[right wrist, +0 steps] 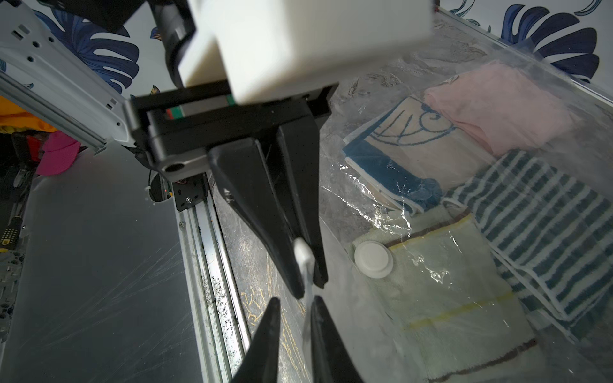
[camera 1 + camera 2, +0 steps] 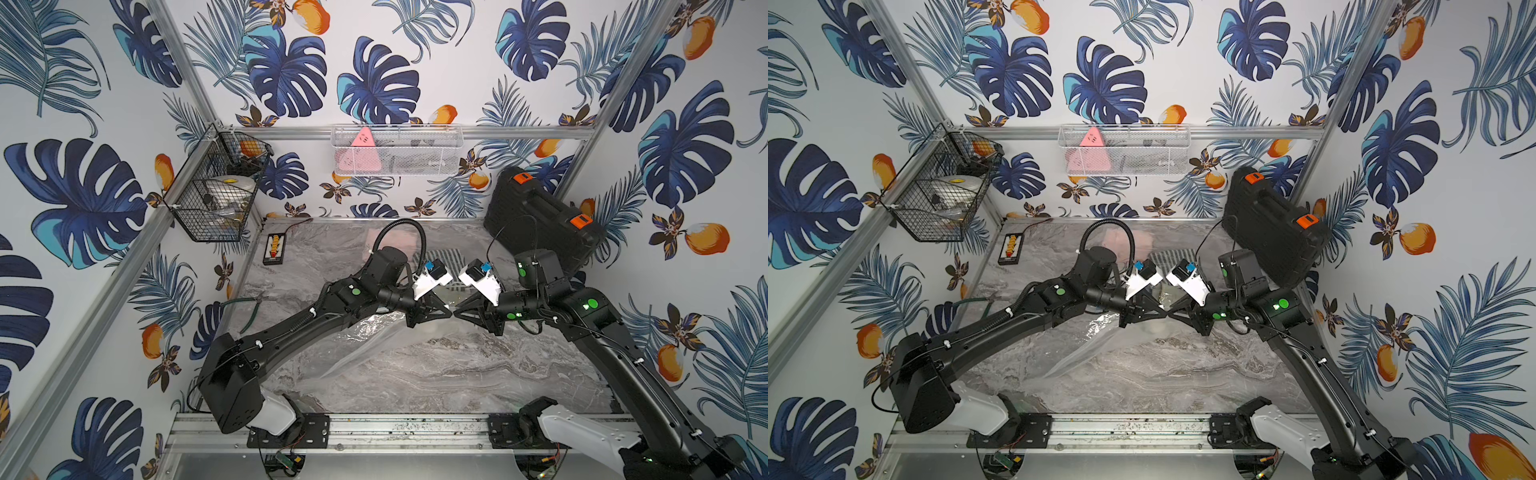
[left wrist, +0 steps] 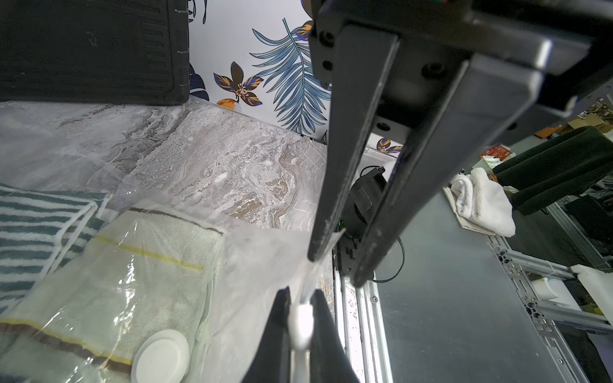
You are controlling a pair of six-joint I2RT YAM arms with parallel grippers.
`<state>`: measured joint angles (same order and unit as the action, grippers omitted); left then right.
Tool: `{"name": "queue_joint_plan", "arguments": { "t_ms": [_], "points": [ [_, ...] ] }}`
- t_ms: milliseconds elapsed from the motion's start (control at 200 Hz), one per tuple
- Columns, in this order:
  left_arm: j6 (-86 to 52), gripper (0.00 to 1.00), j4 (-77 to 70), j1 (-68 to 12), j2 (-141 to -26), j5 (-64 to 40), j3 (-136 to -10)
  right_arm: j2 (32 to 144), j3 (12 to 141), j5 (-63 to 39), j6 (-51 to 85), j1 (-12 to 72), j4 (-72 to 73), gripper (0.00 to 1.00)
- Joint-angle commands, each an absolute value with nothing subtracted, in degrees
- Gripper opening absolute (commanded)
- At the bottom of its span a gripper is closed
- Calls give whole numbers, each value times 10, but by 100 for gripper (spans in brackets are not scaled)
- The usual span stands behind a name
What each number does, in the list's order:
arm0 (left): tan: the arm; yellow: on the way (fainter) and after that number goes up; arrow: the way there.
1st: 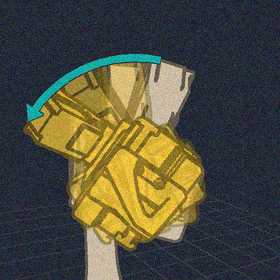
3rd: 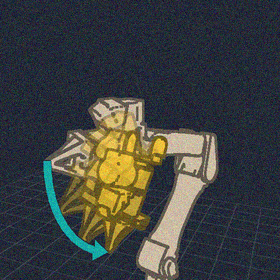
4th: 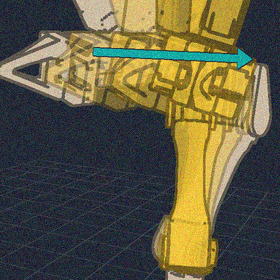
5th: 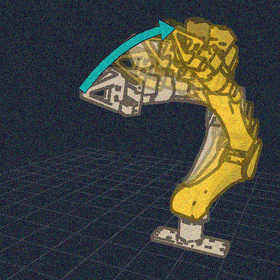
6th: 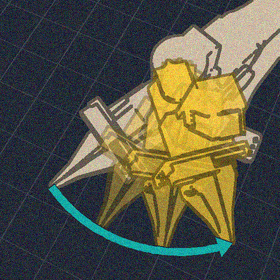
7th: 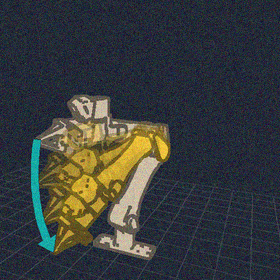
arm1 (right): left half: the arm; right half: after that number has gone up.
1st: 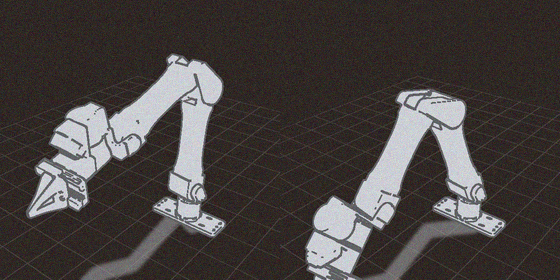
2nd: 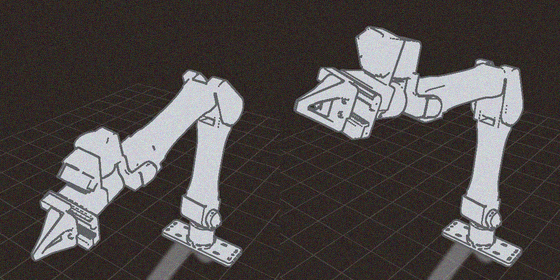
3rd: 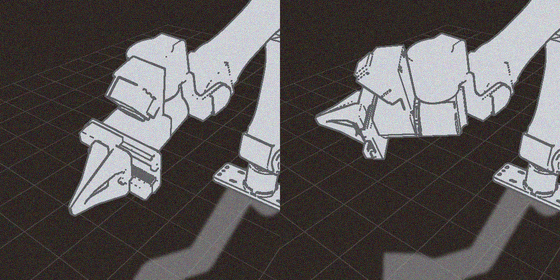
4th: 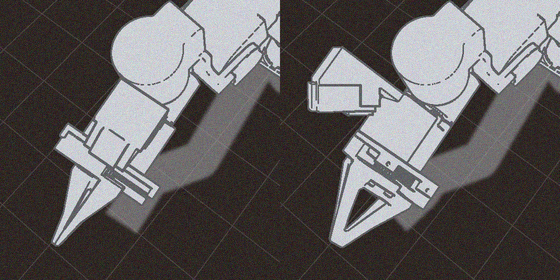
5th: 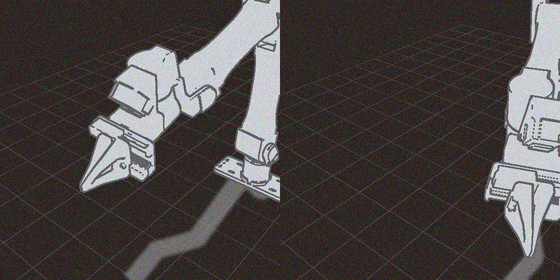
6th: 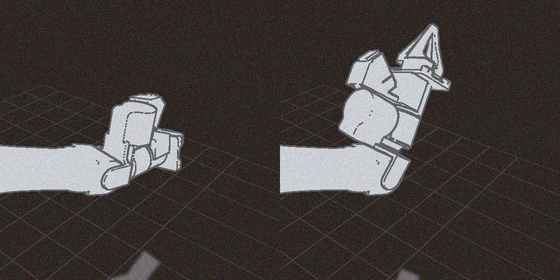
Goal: Place the folded towel into the vacuum bag
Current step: Close the vacuum bag at the center of the board.
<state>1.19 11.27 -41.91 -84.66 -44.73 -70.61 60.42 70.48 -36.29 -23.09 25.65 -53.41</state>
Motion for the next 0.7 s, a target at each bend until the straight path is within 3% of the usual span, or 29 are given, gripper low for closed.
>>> {"name": "queue_joint_plan", "arguments": {
  "t_ms": [0,65,235,330,520,696],
  "points": [
    [0,0,94,-418,-852,-448,-714,605,692,-361,-203,257,-500,10],
    [1,0,102,-418,-854,-441,-717,605,691,-353,-190,256,-478,0],
    [5,0,149,-409,-833,-390,-710,596,704,-284,-187,237,-474,0],
    [31,0,231,-398,-817,-334,-707,581,706,-276,-161,185,-443,0],
    [91,0,405,-397,-799,-223,-707,610,750,-188,-148,163,-418,0],
    [91,0,406,-391,-759,-196,-682,646,795,-159,-90,142,-356,0]
  ]
}}
